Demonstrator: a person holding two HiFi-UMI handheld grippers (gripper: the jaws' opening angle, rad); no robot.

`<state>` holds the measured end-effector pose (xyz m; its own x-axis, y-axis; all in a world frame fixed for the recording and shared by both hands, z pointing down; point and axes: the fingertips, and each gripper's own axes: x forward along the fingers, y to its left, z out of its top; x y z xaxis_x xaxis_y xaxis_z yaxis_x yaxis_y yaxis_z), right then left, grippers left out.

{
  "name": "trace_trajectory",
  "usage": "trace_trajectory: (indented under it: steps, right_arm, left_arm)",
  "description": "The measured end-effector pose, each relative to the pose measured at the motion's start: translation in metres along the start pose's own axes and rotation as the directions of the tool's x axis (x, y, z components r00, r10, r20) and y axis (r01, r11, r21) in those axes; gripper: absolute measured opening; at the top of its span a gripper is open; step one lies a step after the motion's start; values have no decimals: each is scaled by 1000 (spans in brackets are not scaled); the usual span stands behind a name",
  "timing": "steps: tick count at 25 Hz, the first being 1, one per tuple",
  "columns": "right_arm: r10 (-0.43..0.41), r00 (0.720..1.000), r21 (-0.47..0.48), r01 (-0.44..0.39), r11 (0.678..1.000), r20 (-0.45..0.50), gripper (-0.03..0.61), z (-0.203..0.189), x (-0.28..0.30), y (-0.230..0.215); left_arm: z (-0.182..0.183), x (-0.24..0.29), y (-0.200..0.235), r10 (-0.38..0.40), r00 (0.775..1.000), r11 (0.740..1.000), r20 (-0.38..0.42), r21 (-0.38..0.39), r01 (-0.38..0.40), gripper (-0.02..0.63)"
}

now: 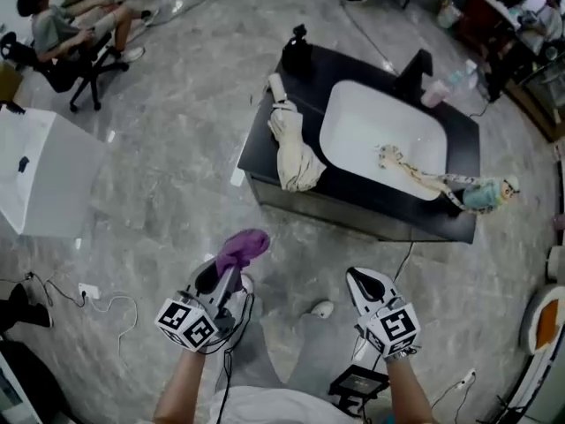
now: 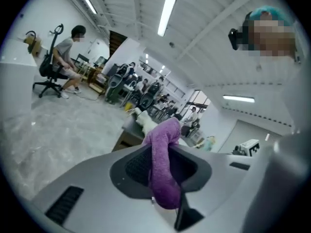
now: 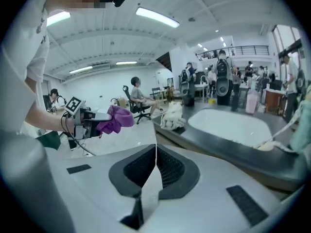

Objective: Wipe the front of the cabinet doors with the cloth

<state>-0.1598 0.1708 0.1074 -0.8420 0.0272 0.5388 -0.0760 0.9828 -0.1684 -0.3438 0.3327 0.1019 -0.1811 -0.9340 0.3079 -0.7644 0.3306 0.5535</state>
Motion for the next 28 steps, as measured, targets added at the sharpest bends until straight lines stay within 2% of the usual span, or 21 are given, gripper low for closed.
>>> trace_trajectory:
  steps: [2,4,7,9,11,14,16,17,19,21,24,26,28]
  right_arm:
    - [-83,994,-15,84,996,75,26,36,-32,-13]
    - [-168,976,24,166,986,141,26,62,-59,-18]
    - [-256,949,152,231,961,182,26,80,-101,4]
    - [-325,924,221,280,934,200,26,97,-128,16]
    - [-402,887,285,334,899,227,26,112,-154,30]
    - [-502,817,383,384,841,284,26,122,-181,53]
    - [-547,771,405,409,818,326,27,139,-198,64]
    - [-559,755,397,423,815,343,28,148,-208,69]
    - [-558,741,358,439,824,373,26,162,-220,85]
    - [-530,738,330,420,846,419,28,166,-209,104]
    - [-488,732,316,375,871,475,26,164,-205,126]
    - [-466,727,303,356,884,505,26,167,-215,135]
    - [-443,738,288,339,896,509,26,163,-227,152]
  left_arm:
    - [27,1,-36,-101,994,994,44,47,99,89]
    - [41,-2,-60,-166,985,984,50,73,162,89]
    - [56,-17,-86,-212,977,976,-5,44,212,89]
    - [80,-12,-109,-279,959,958,-46,61,281,89]
    - [108,-5,-136,-358,930,921,-84,131,366,89]
    - [142,-6,-170,-462,878,840,-126,254,479,89]
    - [170,-8,-194,-522,848,796,-97,303,524,89]
    - [183,-12,-208,-546,836,782,-65,320,535,89]
    - [201,-25,-228,-569,822,767,3,361,530,89]
    - [211,-44,-229,-564,825,764,41,404,503,89]
    - [199,-79,-227,-533,844,778,61,428,460,89]
    - [185,-100,-226,-488,871,798,60,436,417,89]
    - [166,-129,-221,-424,904,836,51,407,369,89]
